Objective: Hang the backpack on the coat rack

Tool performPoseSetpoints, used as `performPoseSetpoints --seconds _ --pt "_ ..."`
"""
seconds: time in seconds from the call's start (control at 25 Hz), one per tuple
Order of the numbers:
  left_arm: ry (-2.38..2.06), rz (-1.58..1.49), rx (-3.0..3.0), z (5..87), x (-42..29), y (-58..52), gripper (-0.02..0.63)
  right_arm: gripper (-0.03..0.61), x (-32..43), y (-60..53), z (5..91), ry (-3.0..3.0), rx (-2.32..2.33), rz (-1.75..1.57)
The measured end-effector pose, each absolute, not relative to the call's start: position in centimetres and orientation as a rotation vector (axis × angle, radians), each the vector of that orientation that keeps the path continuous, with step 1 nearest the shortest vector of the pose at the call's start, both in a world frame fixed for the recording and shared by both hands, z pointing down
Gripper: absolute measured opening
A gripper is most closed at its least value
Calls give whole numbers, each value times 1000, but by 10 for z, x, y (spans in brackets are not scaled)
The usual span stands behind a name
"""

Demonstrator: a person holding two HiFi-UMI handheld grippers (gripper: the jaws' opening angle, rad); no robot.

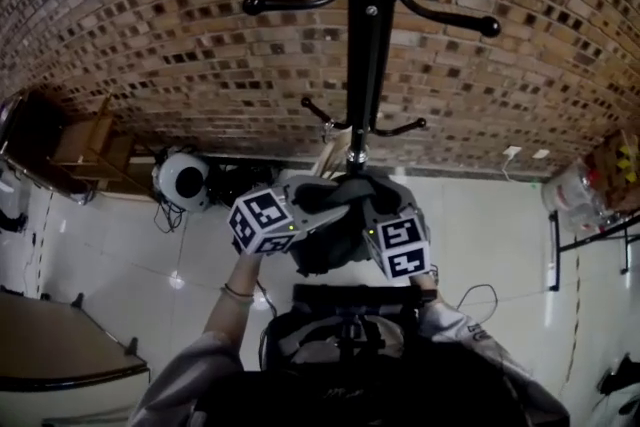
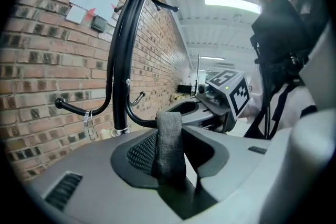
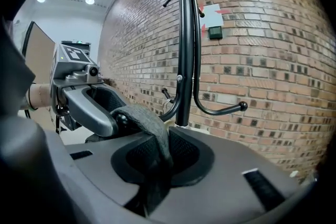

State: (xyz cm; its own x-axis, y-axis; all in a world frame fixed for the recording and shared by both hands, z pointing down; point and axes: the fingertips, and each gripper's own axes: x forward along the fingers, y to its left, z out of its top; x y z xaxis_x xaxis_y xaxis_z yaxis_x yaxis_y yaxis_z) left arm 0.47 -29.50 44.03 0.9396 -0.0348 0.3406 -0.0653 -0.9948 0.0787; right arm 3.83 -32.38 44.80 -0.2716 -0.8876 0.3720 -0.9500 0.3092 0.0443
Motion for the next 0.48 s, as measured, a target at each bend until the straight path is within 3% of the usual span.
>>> performPoseSetpoints --seconds 0.48 --pt "235 488 3012 439 3 -298 144 55 43 -327 442 -2069 1832 315"
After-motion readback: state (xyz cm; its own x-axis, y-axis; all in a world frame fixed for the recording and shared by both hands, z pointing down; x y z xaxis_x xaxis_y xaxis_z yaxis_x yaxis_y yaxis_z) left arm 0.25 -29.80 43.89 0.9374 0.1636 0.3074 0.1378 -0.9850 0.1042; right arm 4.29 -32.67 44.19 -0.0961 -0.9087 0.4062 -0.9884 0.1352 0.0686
